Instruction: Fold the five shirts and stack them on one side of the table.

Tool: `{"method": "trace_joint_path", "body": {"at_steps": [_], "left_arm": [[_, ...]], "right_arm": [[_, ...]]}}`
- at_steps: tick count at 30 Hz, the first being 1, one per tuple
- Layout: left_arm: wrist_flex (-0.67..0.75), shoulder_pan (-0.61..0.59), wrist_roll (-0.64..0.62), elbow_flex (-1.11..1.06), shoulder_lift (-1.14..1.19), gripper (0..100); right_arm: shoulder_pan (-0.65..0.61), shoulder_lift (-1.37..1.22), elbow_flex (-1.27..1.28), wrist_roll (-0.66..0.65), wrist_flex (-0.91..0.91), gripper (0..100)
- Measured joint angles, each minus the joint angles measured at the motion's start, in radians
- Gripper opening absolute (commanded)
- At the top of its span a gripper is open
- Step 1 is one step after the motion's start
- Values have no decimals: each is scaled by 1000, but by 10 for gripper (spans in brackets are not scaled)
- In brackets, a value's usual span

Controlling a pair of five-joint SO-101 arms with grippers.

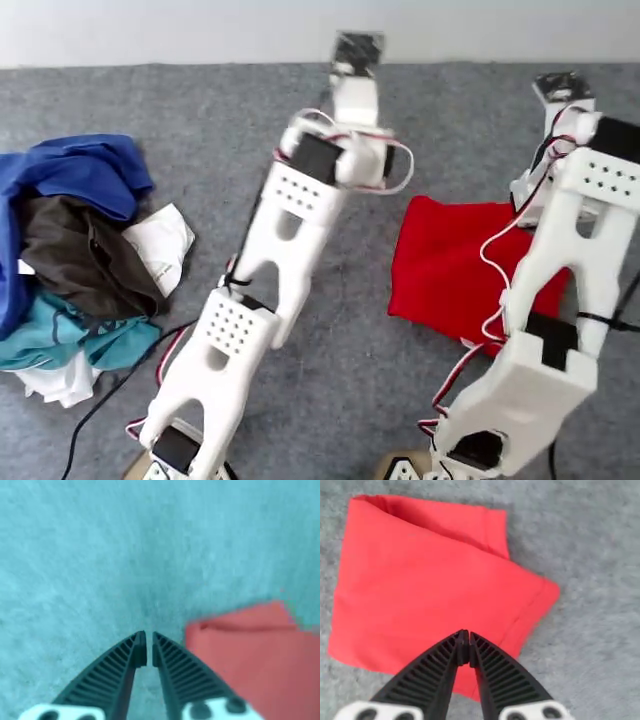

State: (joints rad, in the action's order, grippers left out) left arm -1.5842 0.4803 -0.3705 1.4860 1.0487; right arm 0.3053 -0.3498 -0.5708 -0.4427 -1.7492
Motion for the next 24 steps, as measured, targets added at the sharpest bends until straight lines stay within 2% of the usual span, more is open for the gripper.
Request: {"method": "trace_joint_path", "body": {"at_steps": [4,8,12,14,20,24], "left_arm": [[-38,-9,31,0,37,13],[-129,-112,66,0,41,13],[-149,-230,137,0,41,13],[-150,-267,158,0,41,13],[-150,-281,204,-54,5,13],[-150,-288,206,-107,5,13]], "right_arm": [[-123,-133,-8,0,6,9],[-255,-311,-12,41,137,9],[-295,-479,-17,92,307,9],[-321,-506,-57,112,325,9],[-437,-539,-190,120,362,9],[-442,-580,-218,118,466,9]]}}
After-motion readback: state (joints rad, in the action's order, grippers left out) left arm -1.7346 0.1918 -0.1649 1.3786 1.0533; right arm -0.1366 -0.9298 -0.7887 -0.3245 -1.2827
